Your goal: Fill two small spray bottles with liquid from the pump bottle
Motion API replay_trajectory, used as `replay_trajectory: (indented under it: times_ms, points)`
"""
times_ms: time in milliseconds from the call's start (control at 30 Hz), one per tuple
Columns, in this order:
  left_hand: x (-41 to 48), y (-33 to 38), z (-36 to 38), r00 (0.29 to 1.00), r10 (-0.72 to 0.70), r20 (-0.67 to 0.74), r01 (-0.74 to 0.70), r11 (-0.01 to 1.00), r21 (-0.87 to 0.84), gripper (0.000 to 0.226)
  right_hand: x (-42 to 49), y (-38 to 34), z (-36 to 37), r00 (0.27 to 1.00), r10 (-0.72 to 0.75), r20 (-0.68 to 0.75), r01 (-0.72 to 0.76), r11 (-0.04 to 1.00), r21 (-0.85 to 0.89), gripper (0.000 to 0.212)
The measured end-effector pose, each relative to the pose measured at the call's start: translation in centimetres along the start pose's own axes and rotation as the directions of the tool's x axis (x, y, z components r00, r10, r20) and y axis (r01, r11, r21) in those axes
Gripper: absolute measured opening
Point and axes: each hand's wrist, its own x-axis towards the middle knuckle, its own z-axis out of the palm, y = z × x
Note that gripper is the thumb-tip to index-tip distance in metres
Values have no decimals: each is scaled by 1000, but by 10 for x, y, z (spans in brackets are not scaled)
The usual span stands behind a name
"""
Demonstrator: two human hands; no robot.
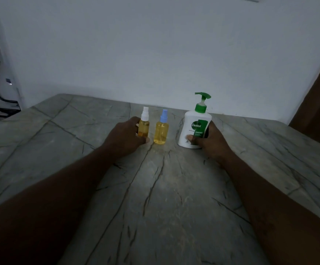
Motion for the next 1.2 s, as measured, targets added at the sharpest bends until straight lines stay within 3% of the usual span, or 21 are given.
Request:
replay_trajectory:
  times_ms: [467,700,867,1033,1200]
  points:
    - [-2,1,-1,999,-32,-20,32,999,-20,59,4,1,4,999,-3,36,3,1000,3,58]
    - [-3,3,-2,998,-58,10,59,998,-26,67,5,6,2,998,6,60,-6,1000,-2,64]
    - [-2,-1,1,998,-51,21,51,999,1,73,-2,2,4,1000,17,2,-17,993,-116,67]
    - [-6,-6,1,998,-64,-17,66,989,129,87,-16,-1,4,995,17,-95,-39,971,-234,87]
    - [-28,8,-4,994,-78,-76,97,952,291,75,-48,-12,2,987,13,-161,-100,832,-545,85]
